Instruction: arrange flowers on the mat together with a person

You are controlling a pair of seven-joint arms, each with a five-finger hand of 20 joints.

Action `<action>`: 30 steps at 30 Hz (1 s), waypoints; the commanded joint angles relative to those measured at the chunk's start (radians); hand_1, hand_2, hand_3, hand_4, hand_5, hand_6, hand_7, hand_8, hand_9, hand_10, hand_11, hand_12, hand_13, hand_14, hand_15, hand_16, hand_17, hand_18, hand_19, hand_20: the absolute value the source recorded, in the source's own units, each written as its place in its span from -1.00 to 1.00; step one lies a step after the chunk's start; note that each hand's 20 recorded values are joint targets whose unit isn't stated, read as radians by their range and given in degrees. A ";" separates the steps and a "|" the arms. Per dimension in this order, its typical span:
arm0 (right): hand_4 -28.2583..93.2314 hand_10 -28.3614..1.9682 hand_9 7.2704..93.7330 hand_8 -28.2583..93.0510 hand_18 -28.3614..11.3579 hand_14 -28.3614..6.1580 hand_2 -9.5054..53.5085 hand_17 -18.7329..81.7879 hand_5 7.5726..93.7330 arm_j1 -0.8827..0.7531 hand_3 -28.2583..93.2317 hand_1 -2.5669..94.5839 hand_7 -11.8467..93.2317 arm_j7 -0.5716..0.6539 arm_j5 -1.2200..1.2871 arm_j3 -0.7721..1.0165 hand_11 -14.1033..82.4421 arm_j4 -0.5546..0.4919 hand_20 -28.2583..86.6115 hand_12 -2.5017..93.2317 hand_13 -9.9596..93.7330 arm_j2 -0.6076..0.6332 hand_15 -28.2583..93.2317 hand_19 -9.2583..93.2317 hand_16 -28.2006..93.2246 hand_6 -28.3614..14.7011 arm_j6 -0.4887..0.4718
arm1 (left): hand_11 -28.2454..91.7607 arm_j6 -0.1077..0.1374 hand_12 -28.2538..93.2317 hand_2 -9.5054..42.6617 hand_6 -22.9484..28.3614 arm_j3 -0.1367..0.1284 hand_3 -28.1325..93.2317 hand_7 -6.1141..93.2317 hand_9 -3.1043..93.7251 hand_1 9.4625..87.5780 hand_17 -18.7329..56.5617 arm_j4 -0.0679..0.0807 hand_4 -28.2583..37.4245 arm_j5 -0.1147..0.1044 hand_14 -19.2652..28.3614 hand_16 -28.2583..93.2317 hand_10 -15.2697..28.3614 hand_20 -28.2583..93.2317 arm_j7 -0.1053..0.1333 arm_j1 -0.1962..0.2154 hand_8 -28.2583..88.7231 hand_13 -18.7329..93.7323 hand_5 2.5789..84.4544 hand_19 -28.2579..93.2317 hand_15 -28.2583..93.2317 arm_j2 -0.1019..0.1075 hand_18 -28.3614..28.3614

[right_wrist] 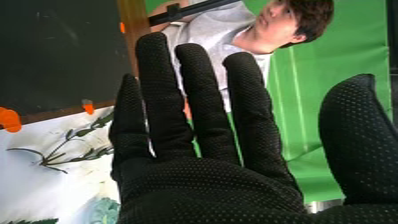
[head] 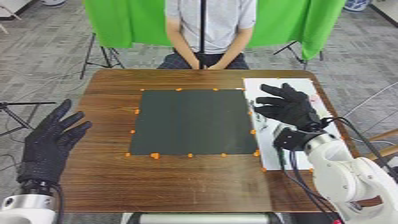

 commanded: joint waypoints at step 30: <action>-0.95 -0.27 0.12 -0.75 -0.61 -0.49 -0.38 -0.51 0.05 -0.007 0.69 -0.56 -0.49 -0.005 -0.003 0.009 -0.36 -0.008 -0.21 -0.65 0.05 -0.005 0.21 0.20 -0.37 0.36 0.004 | -0.23 0.007 -0.34 -0.34 0.06 0.001 0.69 -0.67 -0.34 -0.72 -0.75 0.000 -0.91 -0.024 0.69 -0.61 0.38 -0.31 0.023 0.024 -0.66 -0.30 -0.34 0.07 0.12 0.026 0.68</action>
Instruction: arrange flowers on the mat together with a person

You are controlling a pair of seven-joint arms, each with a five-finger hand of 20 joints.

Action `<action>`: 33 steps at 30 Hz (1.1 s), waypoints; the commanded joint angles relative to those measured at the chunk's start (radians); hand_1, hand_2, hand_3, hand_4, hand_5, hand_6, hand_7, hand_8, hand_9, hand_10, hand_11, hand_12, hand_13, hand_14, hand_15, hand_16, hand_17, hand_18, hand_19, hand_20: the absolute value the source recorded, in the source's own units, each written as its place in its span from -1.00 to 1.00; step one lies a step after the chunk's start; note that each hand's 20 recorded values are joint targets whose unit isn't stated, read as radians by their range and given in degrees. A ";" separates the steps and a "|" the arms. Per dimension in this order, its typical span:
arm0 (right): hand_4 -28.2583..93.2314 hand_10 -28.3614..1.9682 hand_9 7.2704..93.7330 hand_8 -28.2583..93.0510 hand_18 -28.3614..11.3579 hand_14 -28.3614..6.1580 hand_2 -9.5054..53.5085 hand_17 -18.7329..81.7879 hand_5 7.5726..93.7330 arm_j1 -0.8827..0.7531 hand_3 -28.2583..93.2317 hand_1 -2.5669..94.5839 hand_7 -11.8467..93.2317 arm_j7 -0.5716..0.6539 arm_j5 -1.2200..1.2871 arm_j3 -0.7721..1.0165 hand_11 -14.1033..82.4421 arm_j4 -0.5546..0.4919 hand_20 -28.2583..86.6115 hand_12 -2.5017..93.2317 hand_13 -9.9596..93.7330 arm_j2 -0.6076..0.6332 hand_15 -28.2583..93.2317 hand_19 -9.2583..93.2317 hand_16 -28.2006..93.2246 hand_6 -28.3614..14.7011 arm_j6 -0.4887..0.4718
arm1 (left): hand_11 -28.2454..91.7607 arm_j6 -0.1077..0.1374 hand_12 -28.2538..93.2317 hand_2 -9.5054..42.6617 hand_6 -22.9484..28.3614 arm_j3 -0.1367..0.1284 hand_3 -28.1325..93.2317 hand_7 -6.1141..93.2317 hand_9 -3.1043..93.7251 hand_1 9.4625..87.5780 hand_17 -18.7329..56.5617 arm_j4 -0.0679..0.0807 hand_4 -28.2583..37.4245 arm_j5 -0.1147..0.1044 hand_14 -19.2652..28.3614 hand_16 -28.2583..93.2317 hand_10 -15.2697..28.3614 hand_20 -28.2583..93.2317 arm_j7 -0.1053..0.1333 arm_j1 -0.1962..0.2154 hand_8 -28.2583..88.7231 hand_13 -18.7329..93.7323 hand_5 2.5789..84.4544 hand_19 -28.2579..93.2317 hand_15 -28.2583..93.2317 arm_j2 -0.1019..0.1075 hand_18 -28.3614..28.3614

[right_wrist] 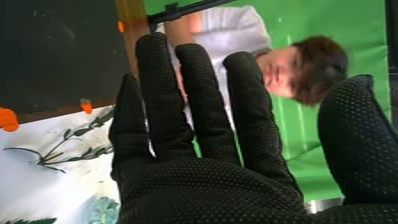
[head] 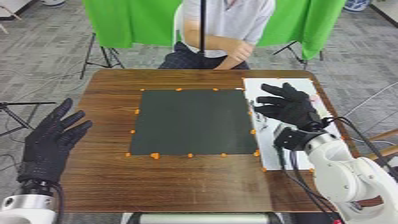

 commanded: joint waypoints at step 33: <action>-0.95 -0.27 0.12 -0.75 -0.61 -0.50 -0.37 -0.52 0.05 0.005 0.69 -0.56 -0.49 -0.006 -0.001 0.000 -0.36 -0.005 -0.21 -0.65 0.05 0.000 0.21 0.20 -0.38 0.36 0.005 | -0.23 0.003 -0.34 -0.33 0.06 0.003 0.69 -0.67 -0.34 -0.72 -0.75 0.000 -0.91 0.005 0.68 -0.61 0.38 -0.31 -0.006 0.010 -0.66 -0.30 -0.34 0.07 0.13 -0.013 0.68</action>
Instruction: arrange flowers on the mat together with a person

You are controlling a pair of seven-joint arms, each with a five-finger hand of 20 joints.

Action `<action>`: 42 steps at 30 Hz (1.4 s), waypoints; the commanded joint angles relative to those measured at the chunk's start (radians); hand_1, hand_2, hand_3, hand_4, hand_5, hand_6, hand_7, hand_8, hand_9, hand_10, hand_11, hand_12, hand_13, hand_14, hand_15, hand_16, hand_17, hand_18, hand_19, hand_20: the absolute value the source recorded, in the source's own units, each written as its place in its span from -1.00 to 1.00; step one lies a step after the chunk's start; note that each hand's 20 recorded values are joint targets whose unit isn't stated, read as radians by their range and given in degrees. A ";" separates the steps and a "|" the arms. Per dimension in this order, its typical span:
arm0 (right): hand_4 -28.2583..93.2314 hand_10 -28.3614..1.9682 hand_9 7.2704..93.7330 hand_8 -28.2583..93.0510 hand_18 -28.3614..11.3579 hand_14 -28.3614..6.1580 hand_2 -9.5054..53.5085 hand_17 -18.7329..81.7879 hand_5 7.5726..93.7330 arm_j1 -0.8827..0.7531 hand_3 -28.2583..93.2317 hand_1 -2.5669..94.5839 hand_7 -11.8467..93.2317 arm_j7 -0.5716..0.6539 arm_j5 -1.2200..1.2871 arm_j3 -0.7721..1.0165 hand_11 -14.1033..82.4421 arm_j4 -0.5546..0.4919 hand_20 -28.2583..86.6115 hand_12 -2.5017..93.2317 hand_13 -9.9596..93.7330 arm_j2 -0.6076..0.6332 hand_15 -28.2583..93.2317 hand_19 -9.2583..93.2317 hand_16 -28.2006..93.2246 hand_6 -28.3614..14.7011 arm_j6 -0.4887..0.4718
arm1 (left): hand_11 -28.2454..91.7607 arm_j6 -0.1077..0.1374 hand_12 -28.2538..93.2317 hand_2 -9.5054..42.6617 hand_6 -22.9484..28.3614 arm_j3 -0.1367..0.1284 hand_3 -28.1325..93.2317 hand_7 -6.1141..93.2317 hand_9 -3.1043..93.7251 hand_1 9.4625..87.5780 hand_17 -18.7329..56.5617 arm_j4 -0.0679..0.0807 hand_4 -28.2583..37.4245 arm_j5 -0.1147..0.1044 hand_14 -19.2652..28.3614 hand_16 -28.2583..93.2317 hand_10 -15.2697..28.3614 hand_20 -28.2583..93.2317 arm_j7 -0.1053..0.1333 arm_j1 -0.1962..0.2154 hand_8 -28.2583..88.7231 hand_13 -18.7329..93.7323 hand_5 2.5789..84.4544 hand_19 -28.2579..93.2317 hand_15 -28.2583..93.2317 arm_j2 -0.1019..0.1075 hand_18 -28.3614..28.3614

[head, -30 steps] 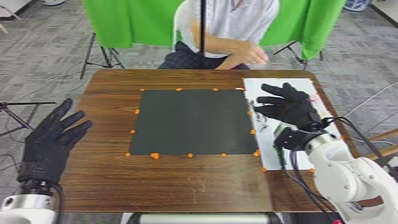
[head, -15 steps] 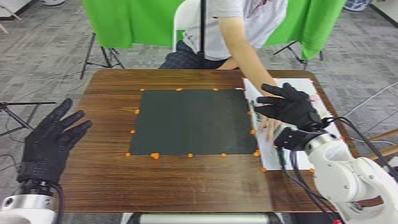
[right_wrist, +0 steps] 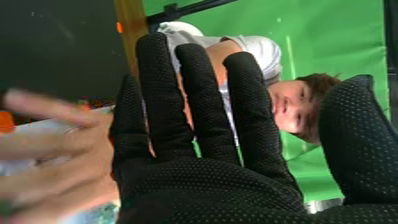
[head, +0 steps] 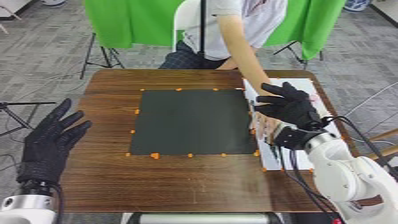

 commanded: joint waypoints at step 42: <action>-0.95 -0.27 0.12 -0.74 -0.61 -0.50 -0.37 -0.51 0.05 -0.005 0.69 -0.56 -0.49 -0.001 -0.009 0.004 -0.36 -0.007 -0.21 -0.65 0.05 0.002 0.22 0.20 -0.38 0.35 0.003 | -0.23 0.024 -0.34 -0.34 0.07 0.007 0.69 -0.66 -0.34 -0.72 -0.75 0.001 -0.90 -0.036 0.66 -0.61 0.38 -0.31 0.035 0.028 -0.66 -0.29 -0.34 0.07 0.12 0.040 0.68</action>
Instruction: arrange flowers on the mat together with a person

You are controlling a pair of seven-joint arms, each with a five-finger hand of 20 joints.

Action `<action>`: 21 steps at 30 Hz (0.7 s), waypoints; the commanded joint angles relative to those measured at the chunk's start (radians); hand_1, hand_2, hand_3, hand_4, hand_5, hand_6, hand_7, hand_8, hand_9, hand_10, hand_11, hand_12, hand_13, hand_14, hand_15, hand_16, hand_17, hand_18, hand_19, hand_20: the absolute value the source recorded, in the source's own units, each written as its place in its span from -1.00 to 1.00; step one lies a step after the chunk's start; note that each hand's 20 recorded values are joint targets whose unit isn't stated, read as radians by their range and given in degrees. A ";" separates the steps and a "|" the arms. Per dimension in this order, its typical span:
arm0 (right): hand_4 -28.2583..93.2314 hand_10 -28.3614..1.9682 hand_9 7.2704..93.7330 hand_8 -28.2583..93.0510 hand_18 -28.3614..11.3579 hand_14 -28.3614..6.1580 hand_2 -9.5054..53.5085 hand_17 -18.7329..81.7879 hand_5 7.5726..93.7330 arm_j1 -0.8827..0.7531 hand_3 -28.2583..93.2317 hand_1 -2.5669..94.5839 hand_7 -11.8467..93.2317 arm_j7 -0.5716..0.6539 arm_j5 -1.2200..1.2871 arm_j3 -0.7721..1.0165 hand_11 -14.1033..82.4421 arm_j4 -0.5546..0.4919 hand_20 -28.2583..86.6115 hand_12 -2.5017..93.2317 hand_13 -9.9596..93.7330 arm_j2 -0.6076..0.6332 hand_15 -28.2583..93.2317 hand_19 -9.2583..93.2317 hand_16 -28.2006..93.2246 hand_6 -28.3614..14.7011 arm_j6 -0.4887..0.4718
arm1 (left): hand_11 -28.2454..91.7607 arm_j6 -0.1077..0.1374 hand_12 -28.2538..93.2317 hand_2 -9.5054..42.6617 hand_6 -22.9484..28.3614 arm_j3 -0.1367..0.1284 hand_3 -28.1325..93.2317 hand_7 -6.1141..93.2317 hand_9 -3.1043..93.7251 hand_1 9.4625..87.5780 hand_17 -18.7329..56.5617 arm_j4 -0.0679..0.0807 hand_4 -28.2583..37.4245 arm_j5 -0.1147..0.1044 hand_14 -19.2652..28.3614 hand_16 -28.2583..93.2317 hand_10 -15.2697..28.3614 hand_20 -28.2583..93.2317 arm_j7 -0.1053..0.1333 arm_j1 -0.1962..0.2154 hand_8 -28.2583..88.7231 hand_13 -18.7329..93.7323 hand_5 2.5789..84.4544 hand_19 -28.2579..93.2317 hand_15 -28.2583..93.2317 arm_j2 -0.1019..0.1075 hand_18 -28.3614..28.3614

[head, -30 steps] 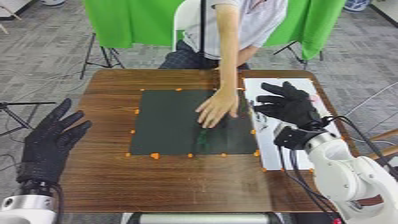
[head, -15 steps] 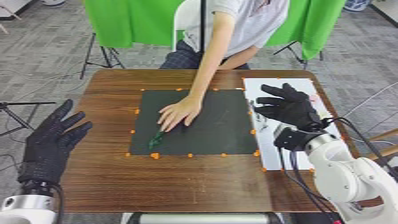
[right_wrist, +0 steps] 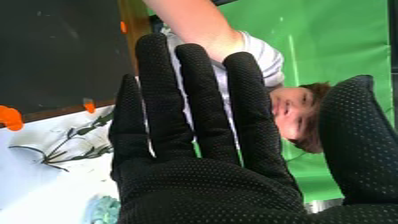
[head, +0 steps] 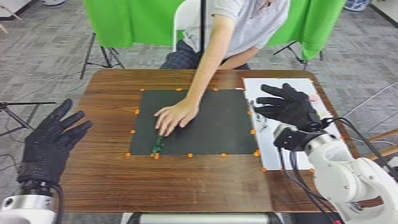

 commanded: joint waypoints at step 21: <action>-0.95 -0.26 0.12 -0.75 -0.61 -0.50 -0.37 -0.51 0.05 0.014 0.69 -0.56 -0.49 -0.013 -0.005 -0.006 -0.36 -0.003 -0.21 -0.65 0.05 0.007 0.21 0.20 -0.38 0.35 0.004 | -0.22 0.011 -0.34 -0.33 0.07 0.009 0.69 -0.67 -0.34 -0.72 -0.75 0.003 -0.90 -0.006 0.67 -0.61 0.38 -0.31 0.006 0.005 -0.66 -0.29 -0.34 0.08 0.12 0.002 0.69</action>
